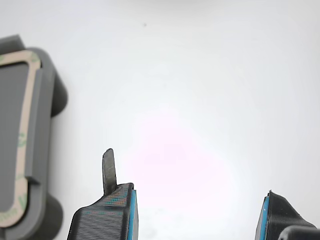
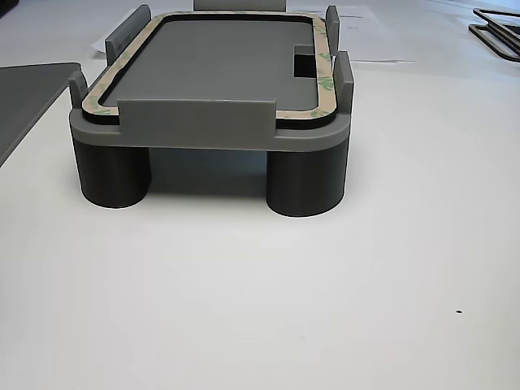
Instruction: Move top rectangular frame to the holder.
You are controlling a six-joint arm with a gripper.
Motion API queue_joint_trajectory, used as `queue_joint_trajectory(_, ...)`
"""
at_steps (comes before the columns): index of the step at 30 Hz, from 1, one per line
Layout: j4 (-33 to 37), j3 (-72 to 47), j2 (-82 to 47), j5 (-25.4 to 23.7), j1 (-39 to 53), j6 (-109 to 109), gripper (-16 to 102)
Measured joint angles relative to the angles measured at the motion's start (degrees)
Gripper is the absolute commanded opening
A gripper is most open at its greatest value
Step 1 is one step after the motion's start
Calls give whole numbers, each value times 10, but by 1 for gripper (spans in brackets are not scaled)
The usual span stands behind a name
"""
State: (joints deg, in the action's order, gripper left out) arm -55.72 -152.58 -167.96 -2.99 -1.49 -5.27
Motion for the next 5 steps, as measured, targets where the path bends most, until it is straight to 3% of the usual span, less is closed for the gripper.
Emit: queue_joint_trajectory(5,0,0,0,0,0,0,100)
